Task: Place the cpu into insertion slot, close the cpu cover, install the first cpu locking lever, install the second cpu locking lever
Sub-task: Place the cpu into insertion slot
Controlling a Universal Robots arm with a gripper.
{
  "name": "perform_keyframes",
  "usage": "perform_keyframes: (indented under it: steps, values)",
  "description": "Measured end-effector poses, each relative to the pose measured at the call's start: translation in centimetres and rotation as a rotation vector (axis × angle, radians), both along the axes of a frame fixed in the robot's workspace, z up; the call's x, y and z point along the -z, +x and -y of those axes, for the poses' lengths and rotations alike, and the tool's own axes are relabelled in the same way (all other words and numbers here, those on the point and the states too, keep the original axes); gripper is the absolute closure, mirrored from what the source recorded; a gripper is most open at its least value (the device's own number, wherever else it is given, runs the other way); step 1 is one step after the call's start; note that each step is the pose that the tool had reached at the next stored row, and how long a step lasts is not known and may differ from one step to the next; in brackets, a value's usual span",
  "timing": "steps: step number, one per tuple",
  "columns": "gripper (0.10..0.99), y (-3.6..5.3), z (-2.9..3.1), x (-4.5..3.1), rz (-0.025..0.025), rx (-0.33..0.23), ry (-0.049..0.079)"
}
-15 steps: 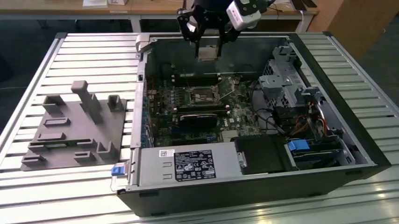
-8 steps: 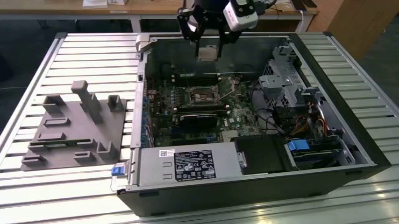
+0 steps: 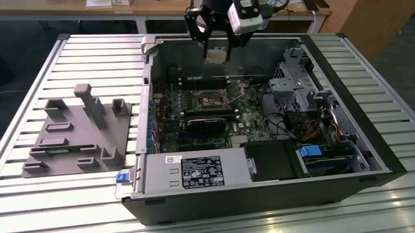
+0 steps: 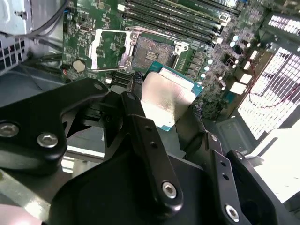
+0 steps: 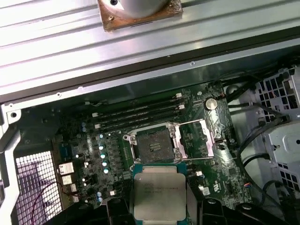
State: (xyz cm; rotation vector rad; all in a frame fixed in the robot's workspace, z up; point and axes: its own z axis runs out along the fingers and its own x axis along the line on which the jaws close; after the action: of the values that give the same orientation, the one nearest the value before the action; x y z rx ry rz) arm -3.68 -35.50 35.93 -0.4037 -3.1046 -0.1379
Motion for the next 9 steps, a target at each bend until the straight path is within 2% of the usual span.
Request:
perform_keyframes:
  steps: [9]
  values:
    - [0.553,-0.07,-0.1,0.08,0.0,0.045,-0.001]
